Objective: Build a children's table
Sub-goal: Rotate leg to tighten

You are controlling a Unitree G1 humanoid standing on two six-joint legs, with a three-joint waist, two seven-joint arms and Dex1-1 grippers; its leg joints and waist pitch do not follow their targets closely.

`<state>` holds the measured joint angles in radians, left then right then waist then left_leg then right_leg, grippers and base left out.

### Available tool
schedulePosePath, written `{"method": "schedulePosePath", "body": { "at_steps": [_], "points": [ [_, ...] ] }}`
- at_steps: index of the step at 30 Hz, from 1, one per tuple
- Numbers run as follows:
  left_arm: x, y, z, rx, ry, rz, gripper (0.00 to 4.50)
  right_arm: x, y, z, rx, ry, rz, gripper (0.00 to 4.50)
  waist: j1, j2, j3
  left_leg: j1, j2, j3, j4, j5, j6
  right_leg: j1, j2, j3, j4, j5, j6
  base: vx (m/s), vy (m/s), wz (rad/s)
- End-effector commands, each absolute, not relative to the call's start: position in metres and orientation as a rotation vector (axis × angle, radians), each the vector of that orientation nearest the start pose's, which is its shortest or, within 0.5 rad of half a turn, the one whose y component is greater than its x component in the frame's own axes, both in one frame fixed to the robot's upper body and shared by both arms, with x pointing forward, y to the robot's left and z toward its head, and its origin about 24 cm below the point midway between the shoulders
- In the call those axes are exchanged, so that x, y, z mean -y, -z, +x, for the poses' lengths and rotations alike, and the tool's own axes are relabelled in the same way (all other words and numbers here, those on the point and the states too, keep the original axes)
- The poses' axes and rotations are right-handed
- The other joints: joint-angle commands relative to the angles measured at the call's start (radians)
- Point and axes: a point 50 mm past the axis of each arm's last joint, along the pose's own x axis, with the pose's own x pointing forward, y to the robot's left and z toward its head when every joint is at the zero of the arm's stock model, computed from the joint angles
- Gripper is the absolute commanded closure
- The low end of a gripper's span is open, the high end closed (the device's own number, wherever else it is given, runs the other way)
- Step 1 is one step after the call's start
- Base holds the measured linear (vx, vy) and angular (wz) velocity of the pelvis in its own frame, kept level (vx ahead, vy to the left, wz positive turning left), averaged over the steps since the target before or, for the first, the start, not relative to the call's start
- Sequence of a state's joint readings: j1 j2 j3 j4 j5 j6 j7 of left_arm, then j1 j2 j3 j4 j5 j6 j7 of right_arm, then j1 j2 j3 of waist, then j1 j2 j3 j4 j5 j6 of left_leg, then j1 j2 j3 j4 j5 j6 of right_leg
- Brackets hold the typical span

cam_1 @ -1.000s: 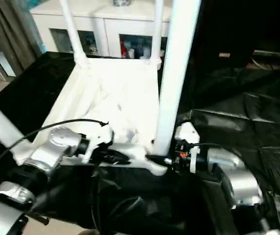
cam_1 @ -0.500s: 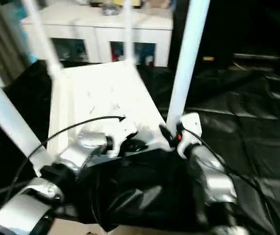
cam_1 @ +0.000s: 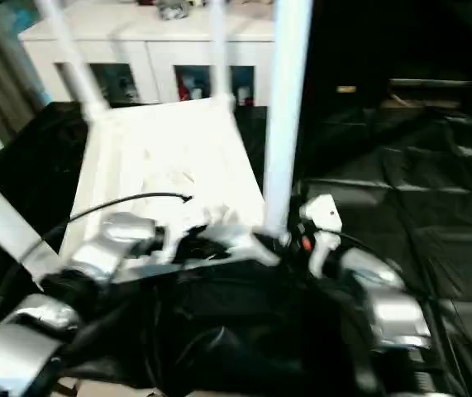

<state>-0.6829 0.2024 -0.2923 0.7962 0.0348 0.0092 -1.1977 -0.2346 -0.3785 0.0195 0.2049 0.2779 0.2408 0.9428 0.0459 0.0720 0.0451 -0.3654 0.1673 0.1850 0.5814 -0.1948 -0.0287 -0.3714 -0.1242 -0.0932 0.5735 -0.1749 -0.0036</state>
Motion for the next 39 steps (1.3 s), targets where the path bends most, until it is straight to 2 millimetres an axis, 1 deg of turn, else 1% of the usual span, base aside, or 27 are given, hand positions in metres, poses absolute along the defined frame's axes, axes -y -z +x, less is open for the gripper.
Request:
{"method": "schedulePosePath", "body": {
  "at_steps": [1, 2, 3, 4, 5, 7, 8, 9, 10, 12, 14, 15, 17, 20, 23, 24, 26, 27, 28, 29, 31, 32, 33, 35, 36, 38, 39],
  "points": [
    [-0.079, -0.048, 0.314, -0.373, 1.551, 0.325, 4.5, 0.155, -0.038, 0.262, -0.33, -1.129, 0.043, 1.3, 0.014, -0.026, -0.06, -0.002, 0.063, -0.02, -0.07, -0.199, 0.1, 0.034, -0.051, 0.046, -0.064, -0.248, -0.23, 0.066, -0.051, 0.05],
    [-0.08, -0.049, 0.314, -0.376, 1.556, 0.322, 4.5, 0.157, -0.038, 0.261, -0.334, -1.133, 0.042, 1.3, 0.018, -0.023, -0.063, -0.004, 0.066, -0.021, -0.068, -0.171, 0.106, 0.035, -0.05, 0.046, -0.054, -0.205, -0.238, 0.08, -0.042, 0.0],
    [-0.082, -0.05, 0.313, -0.381, 1.573, 0.311, 4.5, 0.161, -0.039, 0.26, -0.345, -1.15, 0.039, 1.3, 0.023, -0.02, -0.073, -0.004, 0.067, -0.019, -0.054, -0.077, 0.134, 0.034, -0.045, 0.044, -0.031, -0.041, -0.274, 0.09, -0.029, -0.03],
    [-0.084, -0.051, 0.313, -0.383, 1.581, 0.303, 4.5, 0.164, -0.04, 0.258, -0.352, -1.162, 0.037, 1.3, 0.026, -0.025, -0.077, -0.007, 0.064, -0.018, -0.048, -0.04, 0.147, 0.037, -0.042, 0.043, -0.023, 0.021, -0.284, 0.09, -0.029, -0.03],
    [-0.087, -0.052, 0.313, -0.387, 1.589, 0.3, 4.5, 0.168, -0.041, 0.257, -0.361, -1.178, 0.035, 1.3, 0.035, -0.022, -0.078, -0.005, 0.061, -0.015, -0.038, 0.0, 0.178, 0.028, -0.04, 0.044, -0.015, 0.1, -0.301, 0.077, -0.018, -0.01],
    [-0.092, -0.053, 0.313, -0.4, 1.603, 0.299, 4.5, 0.174, -0.043, 0.255, -0.376, -1.2, 0.025, 1.3, 0.049, -0.025, -0.087, -0.008, 0.059, -0.015, -0.026, 0.047, 0.21, 0.029, -0.043, 0.045, 0.0, 0.167, -0.311, 0.0, 0.0, 0.0],
    [-0.094, -0.053, 0.313, -0.402, 1.607, 0.301, 4.5, 0.176, -0.043, 0.255, -0.384, -1.208, 0.023, 1.55, 0.054, -0.026, -0.089, -0.01, 0.059, -0.015, -0.022, 0.067, 0.22, 0.027, -0.042, 0.044, 0.003, 0.187, -0.31, 0.0, 0.0, 0.0],
    [-0.096, -0.054, 0.312, -0.405, 1.608, 0.299, 4.5, 0.178, -0.044, 0.255, -0.391, -1.215, 0.019, 1.61, 0.061, -0.024, -0.084, -0.016, 0.06, -0.016, -0.02, 0.076, 0.239, 0.021, -0.04, 0.04, 0.003, 0.169, -0.306, 0.0, 0.0, 0.0],
    [-0.097, -0.054, 0.312, -0.407, 1.61, 0.298, 4.5, 0.179, -0.044, 0.255, -0.395, -1.218, 0.017, 1.61, 0.063, -0.023, -0.081, -0.015, 0.062, -0.016, -0.022, 0.055, 0.235, 0.019, -0.041, 0.04, 0.0, 0.13, -0.302, 0.0, 0.0, 0.0],
    [-0.098, -0.055, 0.311, -0.409, 1.615, 0.295, 4.5, 0.18, -0.044, 0.255, -0.404, -1.228, 0.014, 1.74, 0.067, -0.024, -0.073, -0.013, 0.067, -0.016, -0.034, -0.049, 0.185, 0.021, -0.043, 0.04, -0.016, -0.039, -0.282, 0.0, 0.0, 0.0],
    [-0.099, -0.055, 0.311, -0.412, 1.618, 0.295, 4.5, 0.178, -0.043, 0.255, -0.413, -1.242, 0.008, 1.93, 0.067, -0.023, -0.068, -0.008, 0.069, -0.015, -0.041, -0.102, 0.153, 0.018, -0.042, 0.042, -0.025, -0.112, -0.27, 0.0, 0.0, 0.0],
    [-0.1, -0.054, 0.311, -0.416, 1.614, 0.298, 4.5, 0.176, -0.043, 0.255, -0.419, -1.258, 0.006, 1.96, 0.064, -0.024, -0.06, -0.006, 0.069, -0.015, -0.052, -0.182, 0.103, 0.017, -0.042, 0.045, -0.036, -0.205, -0.25, 0.0, 0.0, 0.0],
    [-0.101, -0.054, 0.311, -0.416, 1.612, 0.3, 4.5, 0.176, -0.043, 0.255, -0.422, -1.264, 0.008, 1.99, 0.062, -0.027, -0.056, -0.001, 0.069, -0.015, -0.06, -0.237, 0.064, 0.018, -0.045, 0.048, -0.045, -0.281, -0.224, 0.0, 0.0, 0.0],
    [-0.101, -0.053, 0.312, -0.415, 1.596, 0.302, 4.5, 0.173, -0.042, 0.25, -0.432, -1.287, 0.033, 2.06, 0.06, -0.025, -0.058, 0.002, 0.07, -0.014, -0.063, -0.243, 0.039, 0.017, -0.044, 0.054, -0.046, -0.282, -0.21, 0.0, 0.0, 0.0],
    [-0.098, -0.051, 0.318, -0.408, 1.506, 0.326, 4.5, 0.171, -0.037, 0.246, -0.433, -1.26, 0.065, 2.1, 0.06, -0.028, -0.06, 0.005, 0.068, -0.01, -0.06, -0.233, 0.046, 0.012, -0.042, 0.057, -0.046, -0.245, -0.214, 0.0, 0.0, 0.0],
    [-0.097, -0.05, 0.32, -0.404, 1.47, 0.334, 4.5, 0.17, -0.035, 0.246, -0.432, -1.231, 0.072, 2.11, 0.061, -0.03, -0.059, 0.006, 0.068, -0.008, -0.059, -0.23, 0.048, 0.01, -0.041, 0.06, -0.046, -0.24, -0.216, 0.0, 0.0, 0.0],
    [-0.093, -0.05, 0.327, -0.387, 1.383, 0.331, 4.5, 0.167, -0.028, 0.25, -0.41, -1.129, 0.08, 2.12, 0.056, -0.032, -0.055, -0.001, 0.063, -0.008, -0.061, -0.237, 0.044, 0.011, -0.041, 0.062, -0.049, -0.276, -0.207, 0.0, 0.0, 0.0],
    [-0.087, -0.052, 0.331, -0.364, 1.324, 0.315, 4.5, 0.164, -0.02, 0.256, -0.406, -1.0, 0.096, 2.13, 0.055, -0.027, -0.057, 0.0, 0.062, -0.012, -0.064, -0.252, 0.034, 0.013, -0.043, 0.061, -0.052, -0.319, -0.193, 0.0, 0.0, 0.0],
    [-0.086, -0.052, 0.332, -0.358, 1.31, 0.311, 4.5, 0.164, -0.018, 0.257, -0.406, -0.969, 0.1, 2.13, 0.051, -0.028, -0.055, 0.0, 0.062, -0.012, -0.065, -0.26, 0.025, 0.008, -0.043, 0.061, -0.055, -0.337, -0.184, 0.0, 0.0, 0.0],
    [-0.082, -0.053, 0.333, -0.346, 1.288, 0.308, 4.5, 0.161, -0.013, 0.26, -0.406, -0.913, 0.098, 2.13, 0.045, -0.028, -0.052, 0.006, 0.059, -0.015, -0.07, -0.303, 0.001, 0.005, -0.043, 0.059, -0.063, -0.402, -0.168, 0.0, 0.0, 0.0],
    [-0.074, -0.053, 0.335, -0.332, 1.255, 0.299, 4.5, 0.154, -0.005, 0.264, -0.414, -0.823, 0.101, 2.14, 0.031, -0.027, -0.05, -0.002, 0.058, -0.023, -0.077, -0.337, -0.02, 0.013, -0.043, 0.056, -0.065, -0.44, -0.145, 0.0, 0.0, 0.0],
    [-0.066, -0.053, 0.335, -0.324, 1.231, 0.291, 4.5, 0.147, -0.002, 0.268, -0.416, -0.766, 0.112, 2.18, 0.021, -0.024, -0.046, 0.0, 0.057, -0.026, -0.081, -0.374, -0.026, 0.011, -0.041, 0.053, -0.069, -0.475, -0.128, 0.0, 0.0, 0.0],
    [-0.063, -0.053, 0.335, -0.321, 1.222, 0.287, 4.5, 0.144, -0.001, 0.269, -0.417, -0.744, 0.118, 2.18, 0.008, -0.023, -0.041, 0.009, 0.055, -0.027, -0.083, -0.432, -0.035, 0.004, -0.041, 0.049, -0.081, -0.537, -0.115, 0.0, 0.0, 0.0],
    [-0.052, -0.052, 0.335, -0.318, 1.19, 0.264, 4.5, 0.132, 0.002, 0.276, -0.414, -0.678, 0.129, 2.3, -0.006, -0.023, -0.038, 0.023, 0.052, -0.033, -0.083, -0.492, -0.045, 0.0, -0.043, 0.044, -0.096, -0.624, -0.09, 0.0, 0.0, 0.0],
    [-0.047, -0.051, 0.335, -0.314, 1.169, 0.256, 4.5, 0.126, 0.002, 0.28, -0.409, -0.645, 0.127, 2.3, -0.015, -0.015, -0.038, 0.024, 0.051, -0.037, -0.084, -0.51, -0.047, 0.0, -0.043, 0.042, -0.1, -0.644, -0.079, 0.0, 0.0, 0.0],
    [-0.038, -0.05, 0.333, -0.309, 1.148, 0.247, 4.5, 0.115, 0.0, 0.287, -0.392, -0.621, 0.112, 2.3, -0.027, -0.018, -0.04, 0.016, 0.052, -0.043, -0.091, -0.522, -0.047, 0.009, -0.04, 0.035, -0.103, -0.616, -0.071, 0.0, 0.0, 0.0],
    [-0.033, -0.05, 0.331, -0.304, 1.155, 0.242, 4.5, 0.109, -0.002, 0.289, -0.377, -0.637, 0.11, 2.3, -0.029, -0.015, -0.04, 0.016, 0.053, -0.043, -0.092, -0.527, -0.047, 0.008, -0.039, 0.035, -0.102, -0.609, -0.07, 0.0, 0.0, 0.0]
  ]
}}
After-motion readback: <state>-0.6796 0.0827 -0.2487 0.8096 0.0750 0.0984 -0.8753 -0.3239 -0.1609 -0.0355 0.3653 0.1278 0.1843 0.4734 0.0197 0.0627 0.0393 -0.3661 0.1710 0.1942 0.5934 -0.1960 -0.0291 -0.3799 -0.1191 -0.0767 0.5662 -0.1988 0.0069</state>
